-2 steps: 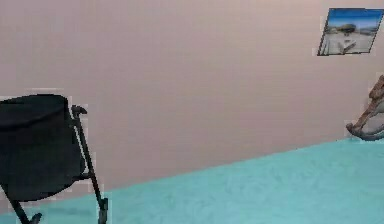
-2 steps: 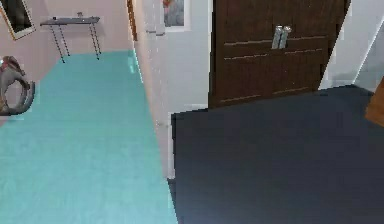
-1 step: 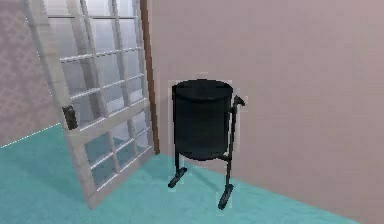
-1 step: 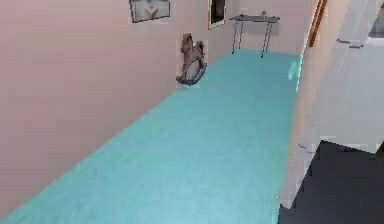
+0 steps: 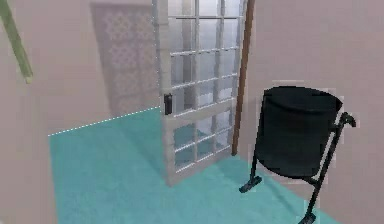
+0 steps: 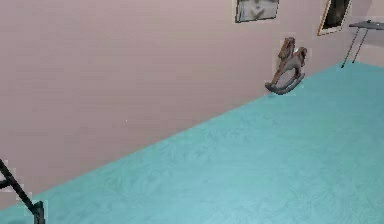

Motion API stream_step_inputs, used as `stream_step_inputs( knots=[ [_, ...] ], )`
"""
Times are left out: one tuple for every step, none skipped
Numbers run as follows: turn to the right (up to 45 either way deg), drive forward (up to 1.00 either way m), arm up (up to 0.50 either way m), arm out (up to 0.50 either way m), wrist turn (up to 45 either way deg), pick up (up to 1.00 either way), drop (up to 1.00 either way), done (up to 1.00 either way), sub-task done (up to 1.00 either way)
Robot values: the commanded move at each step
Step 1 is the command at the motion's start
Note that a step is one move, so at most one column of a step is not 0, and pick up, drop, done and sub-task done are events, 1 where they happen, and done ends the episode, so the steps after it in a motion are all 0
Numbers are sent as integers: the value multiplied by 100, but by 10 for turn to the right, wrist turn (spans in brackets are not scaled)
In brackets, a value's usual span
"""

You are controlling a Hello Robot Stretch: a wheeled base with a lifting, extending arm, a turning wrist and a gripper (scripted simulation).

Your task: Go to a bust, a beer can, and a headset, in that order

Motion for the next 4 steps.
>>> stream_step_inputs(
  knots=[
    [0, 45, 0, 0, 0, 0, 0, 0, 0],
    [-240, 0, 0, 0, 0, 0, 0, 0, 0],
    [0, 100, 0, 0, 0, 0, 0, 0, 0],
    [-60, 0, 0, 0, 0, 0, 0, 0, 0]
  ],
)
